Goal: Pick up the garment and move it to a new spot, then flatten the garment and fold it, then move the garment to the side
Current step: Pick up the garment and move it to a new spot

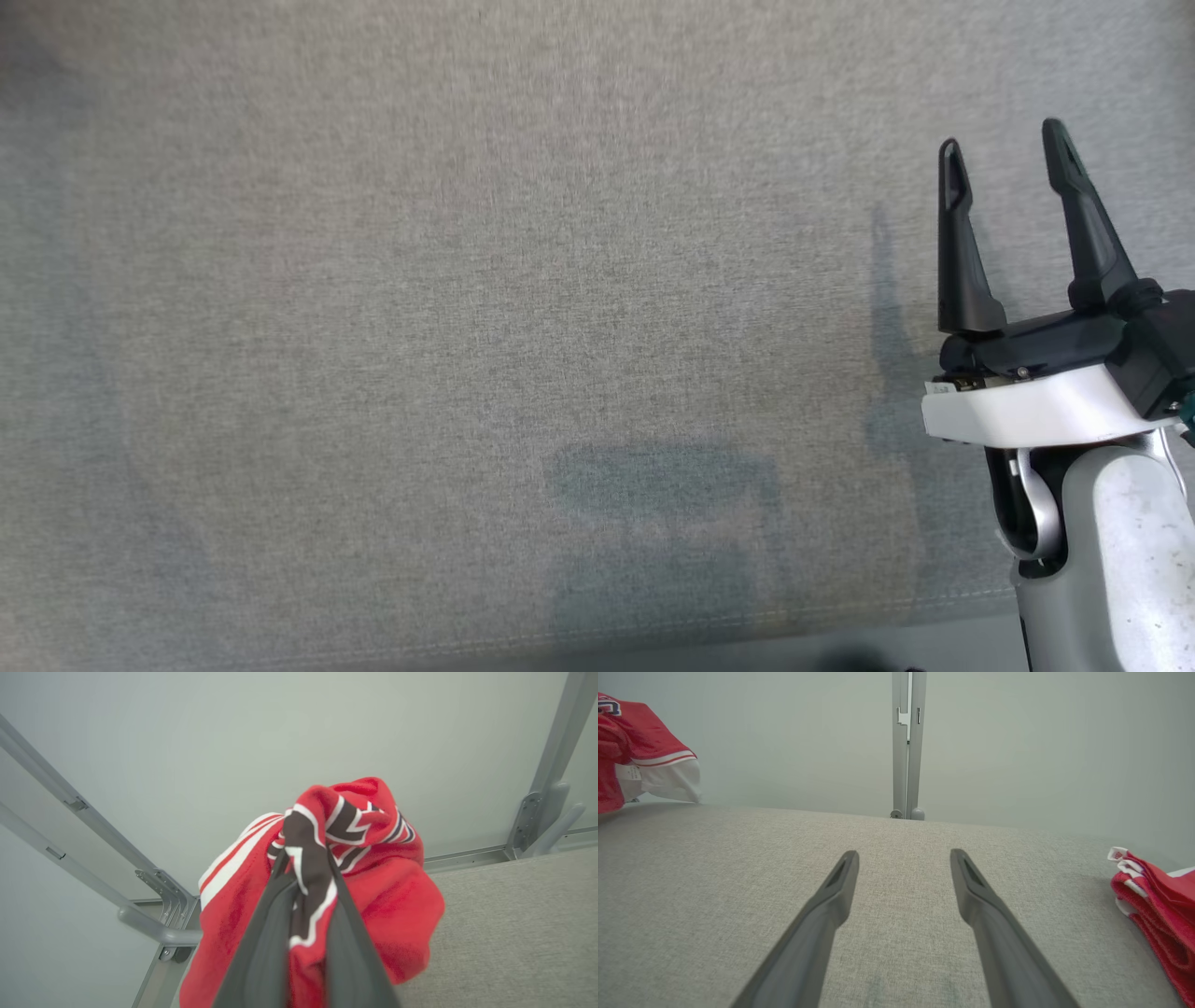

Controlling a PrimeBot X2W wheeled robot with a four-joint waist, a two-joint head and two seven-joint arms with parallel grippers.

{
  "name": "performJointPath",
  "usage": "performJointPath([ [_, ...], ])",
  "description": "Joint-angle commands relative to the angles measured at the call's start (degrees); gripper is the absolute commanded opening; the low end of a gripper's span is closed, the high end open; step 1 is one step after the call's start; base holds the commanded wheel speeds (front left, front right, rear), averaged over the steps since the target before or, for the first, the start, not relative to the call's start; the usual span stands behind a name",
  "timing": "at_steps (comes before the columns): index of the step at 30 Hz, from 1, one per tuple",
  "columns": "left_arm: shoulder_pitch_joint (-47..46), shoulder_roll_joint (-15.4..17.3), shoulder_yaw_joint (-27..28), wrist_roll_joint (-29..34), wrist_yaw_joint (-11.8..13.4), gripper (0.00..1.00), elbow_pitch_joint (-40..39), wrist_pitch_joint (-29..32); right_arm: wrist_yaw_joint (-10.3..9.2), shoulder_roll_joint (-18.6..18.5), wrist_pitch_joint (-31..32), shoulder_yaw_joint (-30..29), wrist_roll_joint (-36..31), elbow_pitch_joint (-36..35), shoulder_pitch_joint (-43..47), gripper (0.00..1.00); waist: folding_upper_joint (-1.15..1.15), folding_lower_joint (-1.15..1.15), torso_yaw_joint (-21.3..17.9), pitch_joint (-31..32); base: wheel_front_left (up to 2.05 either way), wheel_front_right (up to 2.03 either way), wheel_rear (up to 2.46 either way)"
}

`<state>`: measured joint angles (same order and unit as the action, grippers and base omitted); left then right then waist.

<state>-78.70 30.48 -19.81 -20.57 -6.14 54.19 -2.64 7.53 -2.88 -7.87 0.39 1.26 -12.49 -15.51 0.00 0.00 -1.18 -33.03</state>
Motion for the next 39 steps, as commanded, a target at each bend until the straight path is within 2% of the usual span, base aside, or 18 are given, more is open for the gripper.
performJointPath([
  [1, 1.3, -1.0, -0.7, -0.3, -0.4, 0.00, -1.2, -0.1, -0.08, 0.0, -0.7, -0.2, 0.8, 1.2, 0.9, 1.00, 0.00, 0.00, -0.8, 8.2, 0.00, 0.00, 0.00],
  [7, 5.3, -4.3, -4.5, -1.3, -1.1, 0.00, -7.0, 1.0, -0.08, 0.0, -1.9, -0.5, 2.4, 4.1, 2.5, 1.00, 0.00, 0.00, -1.4, 14.7, 0.00, 0.00, 0.00],
  [12, 12.5, -6.0, -11.3, -2.7, -1.3, 0.00, -16.5, 2.8, -0.08, 0.0, -2.7, -1.3, 3.9, 6.1, 4.8, 1.00, 0.00, 0.00, -2.5, 19.7, 0.00, 0.00, 0.00],
  [19, 22.8, -5.8, -20.1, -5.5, -1.3, 0.00, -30.9, 5.2, -0.08, 0.0, -3.4, -2.2, 5.2, 7.5, 7.7, 1.00, 0.00, 0.00, -5.5, 23.9, 0.00, 0.00, 0.00],
  [24, 27.7, -5.9, -25.3, -5.2, -1.3, 0.00, -36.7, 4.7, -0.07, 0.0, -3.5, -2.3, 5.7, 7.7, 8.6, 1.00, 0.00, 0.00, -8.6, 23.9, 0.00, 0.00, 0.00],
  [31, 30.9, -8.3, -31.5, -6.6, -1.3, 0.00, -35.5, 1.3, -0.08, 0.0, -4.2, 0.0, 7.0, 8.7, 7.7, 1.00, 0.00, 0.00, -13.0, 22.0, 0.00, 0.00, 0.00],
  [33, 31.2, -9.8, -32.7, -6.9, -1.3, 0.00, -31.8, -1.0, -0.08, 0.0, -4.5, 1.0, 7.5, 9.5, 7.1, 1.00, 0.00, 0.00, -14.9, 21.5, 0.00, 0.00, 0.00],
  [39, 31.7, -14.8, -33.2, -7.9, -1.0, 0.00, -21.9, -6.2, -0.08, 0.0, -5.1, 1.9, 7.8, 10.8, 6.5, 1.00, 0.00, 0.00, -17.0, 20.6, 0.00, 0.00, 0.00],
])
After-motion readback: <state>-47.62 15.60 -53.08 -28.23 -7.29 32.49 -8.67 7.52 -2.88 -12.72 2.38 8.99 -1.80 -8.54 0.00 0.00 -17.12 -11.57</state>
